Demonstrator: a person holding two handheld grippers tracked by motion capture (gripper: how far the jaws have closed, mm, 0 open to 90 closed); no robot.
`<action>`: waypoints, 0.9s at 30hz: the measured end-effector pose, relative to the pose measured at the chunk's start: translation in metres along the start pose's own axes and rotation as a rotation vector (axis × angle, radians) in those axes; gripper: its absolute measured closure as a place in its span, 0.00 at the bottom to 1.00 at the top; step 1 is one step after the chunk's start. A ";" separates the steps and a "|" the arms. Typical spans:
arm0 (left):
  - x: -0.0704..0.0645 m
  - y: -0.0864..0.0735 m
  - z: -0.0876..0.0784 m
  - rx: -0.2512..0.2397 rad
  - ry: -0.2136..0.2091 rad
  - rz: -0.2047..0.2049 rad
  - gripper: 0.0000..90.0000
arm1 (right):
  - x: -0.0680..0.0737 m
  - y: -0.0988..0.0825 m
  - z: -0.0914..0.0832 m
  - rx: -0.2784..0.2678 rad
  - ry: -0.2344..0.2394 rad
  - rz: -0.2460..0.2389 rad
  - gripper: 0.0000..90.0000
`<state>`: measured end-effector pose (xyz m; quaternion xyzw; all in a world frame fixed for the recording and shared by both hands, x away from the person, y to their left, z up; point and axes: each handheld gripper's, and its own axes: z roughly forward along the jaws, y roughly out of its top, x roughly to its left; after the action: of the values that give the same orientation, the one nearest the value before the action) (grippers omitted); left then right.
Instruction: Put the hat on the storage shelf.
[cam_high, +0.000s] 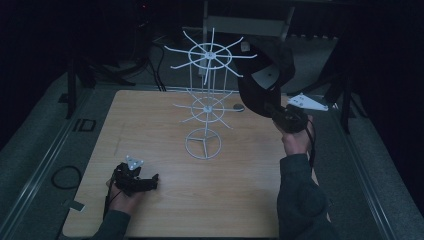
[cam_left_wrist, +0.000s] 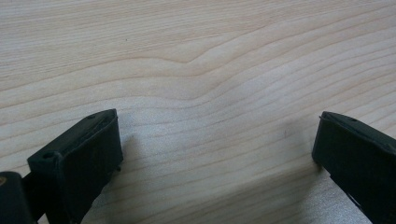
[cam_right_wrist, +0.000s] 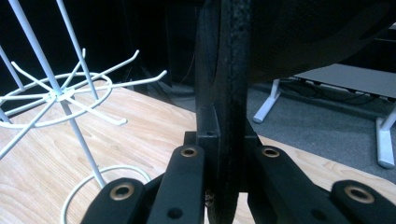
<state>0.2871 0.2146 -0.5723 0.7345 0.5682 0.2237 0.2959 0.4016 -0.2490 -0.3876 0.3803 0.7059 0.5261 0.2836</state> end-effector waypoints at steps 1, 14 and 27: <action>0.000 0.000 0.000 0.000 0.000 0.000 0.02 | -0.001 0.001 -0.001 -0.006 -0.003 0.000 0.96; 0.000 0.000 0.000 -0.001 -0.001 -0.002 0.02 | 0.001 0.006 -0.008 -0.044 -0.010 -0.010 0.96; 0.000 0.000 0.000 -0.001 -0.001 -0.004 0.02 | 0.010 0.009 -0.012 -0.083 0.009 -0.058 0.96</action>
<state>0.2871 0.2143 -0.5724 0.7335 0.5692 0.2231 0.2970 0.3885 -0.2460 -0.3754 0.3453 0.6953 0.5482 0.3111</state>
